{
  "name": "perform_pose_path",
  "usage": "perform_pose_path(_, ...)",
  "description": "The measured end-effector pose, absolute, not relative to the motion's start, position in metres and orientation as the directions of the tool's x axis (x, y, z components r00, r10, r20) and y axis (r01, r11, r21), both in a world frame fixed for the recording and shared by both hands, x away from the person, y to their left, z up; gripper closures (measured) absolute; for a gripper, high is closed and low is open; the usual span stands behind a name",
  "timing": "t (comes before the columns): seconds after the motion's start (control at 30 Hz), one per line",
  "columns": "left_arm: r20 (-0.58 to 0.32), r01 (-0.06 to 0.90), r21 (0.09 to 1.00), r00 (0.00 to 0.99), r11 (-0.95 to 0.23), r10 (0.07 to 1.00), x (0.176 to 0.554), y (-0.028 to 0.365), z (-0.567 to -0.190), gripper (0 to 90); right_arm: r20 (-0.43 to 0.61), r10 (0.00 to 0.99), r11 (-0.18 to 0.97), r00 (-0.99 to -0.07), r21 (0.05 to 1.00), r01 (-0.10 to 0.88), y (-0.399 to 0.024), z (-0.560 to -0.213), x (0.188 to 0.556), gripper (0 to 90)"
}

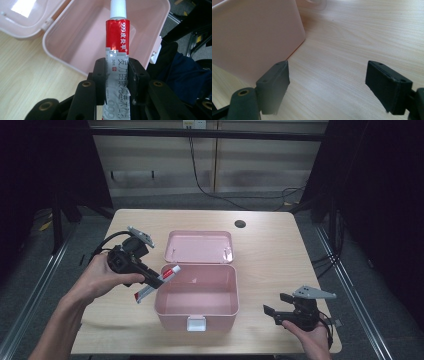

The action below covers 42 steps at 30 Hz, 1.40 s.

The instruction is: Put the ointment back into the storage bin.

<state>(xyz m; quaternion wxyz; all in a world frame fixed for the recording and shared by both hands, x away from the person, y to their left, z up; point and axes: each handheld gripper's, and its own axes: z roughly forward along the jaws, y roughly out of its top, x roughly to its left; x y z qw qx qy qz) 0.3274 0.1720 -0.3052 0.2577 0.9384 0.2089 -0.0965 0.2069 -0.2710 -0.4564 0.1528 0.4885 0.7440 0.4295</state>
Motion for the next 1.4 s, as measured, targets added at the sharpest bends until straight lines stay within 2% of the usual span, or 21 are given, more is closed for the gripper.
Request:
perform_pose_path(0.33,-0.279,0.401,0.448,0.912,-0.799,0.301,0.326,0.142,-0.305,70.5,0.193,0.858,0.154,-0.476,0.788,0.596,-0.271,-0.456,0.207,19.0)
perform_pose_path(0.67,-0.267,0.363,0.416,0.925,-0.834,0.27,0.327,0.114,-0.313,70.5,0.195,0.856,0.153,-0.478,0.788,0.596,-0.271,-0.457,0.207,19.0)
perform_pose_path(1.03,-0.249,0.301,0.394,0.944,-0.869,0.214,0.326,0.084,-0.332,70.4,0.196,0.856,0.154,-0.479,0.787,0.597,-0.271,-0.457,0.207,19.0)
perform_pose_path(1.4,-0.253,0.278,0.354,0.948,-0.893,0.194,0.321,0.069,-0.352,70.3,0.195,0.855,0.157,-0.482,0.788,0.596,-0.271,-0.457,0.207,19.0)
